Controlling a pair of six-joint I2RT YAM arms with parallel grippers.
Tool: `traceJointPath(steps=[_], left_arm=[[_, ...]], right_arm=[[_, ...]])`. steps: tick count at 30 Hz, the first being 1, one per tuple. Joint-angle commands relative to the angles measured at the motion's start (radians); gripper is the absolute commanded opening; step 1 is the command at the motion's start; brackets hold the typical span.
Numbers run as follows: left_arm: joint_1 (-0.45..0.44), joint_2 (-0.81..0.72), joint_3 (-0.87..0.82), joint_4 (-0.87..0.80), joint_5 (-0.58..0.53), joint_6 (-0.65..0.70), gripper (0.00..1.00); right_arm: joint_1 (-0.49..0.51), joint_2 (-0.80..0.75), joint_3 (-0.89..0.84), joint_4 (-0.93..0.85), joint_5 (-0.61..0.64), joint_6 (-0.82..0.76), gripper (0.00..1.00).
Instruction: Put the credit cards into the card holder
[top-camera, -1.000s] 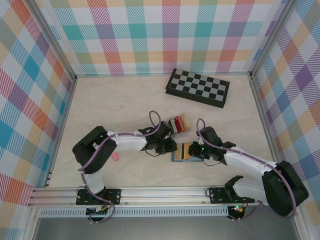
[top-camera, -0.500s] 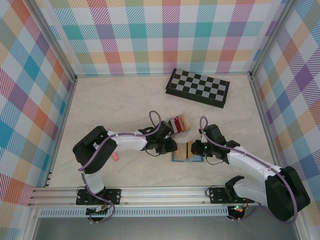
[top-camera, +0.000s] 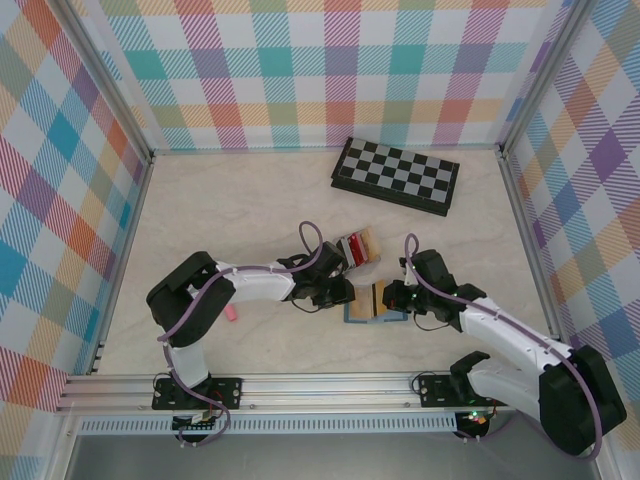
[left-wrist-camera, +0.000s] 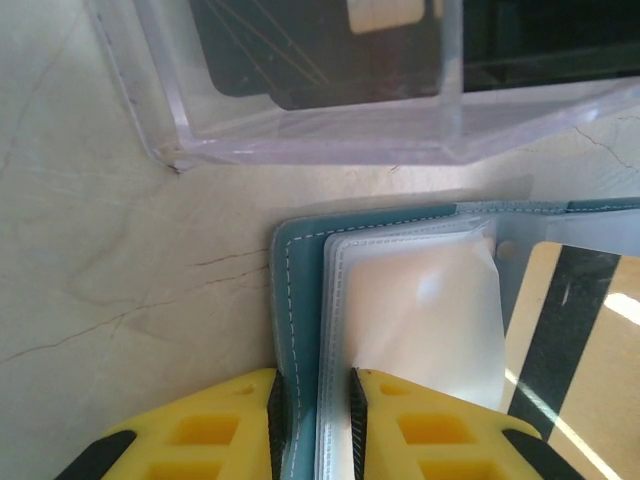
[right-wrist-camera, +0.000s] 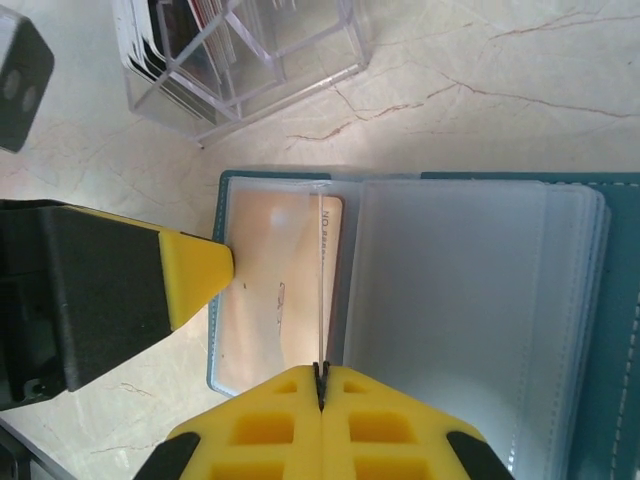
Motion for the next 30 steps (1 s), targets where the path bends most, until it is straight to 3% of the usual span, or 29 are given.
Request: traceJointPath(steps=[1,8,16,24,30], left_arm=[[-0.011,0.032,-0.005,-0.056,-0.011,0.001,0.24],[-0.011,0.038,-0.002,-0.055,-0.006,0.002,0.24],[-0.012,0.036,-0.003,-0.055,-0.006,0.001,0.24],[-0.011,0.03,-0.003,-0.049,-0.007,-0.003,0.27],[-0.012,0.025,-0.003,-0.052,-0.012,-0.002,0.3]], right_arm=[[0.008,0.027,0.003,0.009,-0.006,0.015,0.02],[0.008,0.094,-0.035,0.106,-0.037,0.061,0.02],[0.007,0.135,-0.009,0.034,-0.013,0.048,0.01],[0.009,0.162,-0.041,0.099,-0.09,0.08,0.01],[0.008,0.148,-0.021,0.014,-0.077,0.037,0.01]])
